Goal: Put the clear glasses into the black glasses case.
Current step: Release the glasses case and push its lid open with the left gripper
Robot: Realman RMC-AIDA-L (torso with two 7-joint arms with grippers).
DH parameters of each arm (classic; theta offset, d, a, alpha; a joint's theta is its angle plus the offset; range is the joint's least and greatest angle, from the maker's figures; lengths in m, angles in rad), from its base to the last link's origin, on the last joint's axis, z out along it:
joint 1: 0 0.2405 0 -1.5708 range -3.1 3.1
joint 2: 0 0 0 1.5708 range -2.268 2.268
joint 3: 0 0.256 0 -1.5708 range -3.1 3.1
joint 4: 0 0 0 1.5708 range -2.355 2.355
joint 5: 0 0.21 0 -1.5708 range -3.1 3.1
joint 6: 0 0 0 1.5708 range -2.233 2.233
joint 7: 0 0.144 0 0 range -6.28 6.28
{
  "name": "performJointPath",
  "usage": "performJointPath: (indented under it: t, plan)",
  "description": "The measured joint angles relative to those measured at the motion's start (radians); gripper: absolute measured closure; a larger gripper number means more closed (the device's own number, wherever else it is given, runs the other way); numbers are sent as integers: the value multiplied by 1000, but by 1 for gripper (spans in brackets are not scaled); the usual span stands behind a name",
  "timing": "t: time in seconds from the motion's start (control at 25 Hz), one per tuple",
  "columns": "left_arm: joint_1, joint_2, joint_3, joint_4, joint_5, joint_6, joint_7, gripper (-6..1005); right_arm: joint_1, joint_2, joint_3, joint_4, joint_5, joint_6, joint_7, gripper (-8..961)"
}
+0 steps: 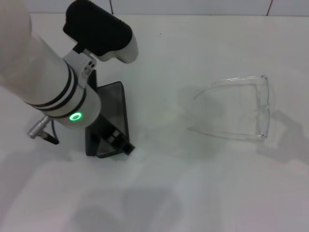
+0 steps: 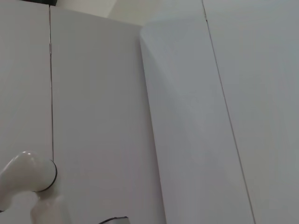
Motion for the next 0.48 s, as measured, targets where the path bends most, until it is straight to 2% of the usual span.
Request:
performJointPath:
  t: [0.24, 0.48]
  plan:
    - [5, 0, -1, 10, 79, 36, -13, 319, 1, 0, 1, 0, 0, -6, 1, 82]
    - [19, 0, 11, 76, 85, 48, -10, 322, 2, 1, 2, 0, 0, -6, 1, 82]
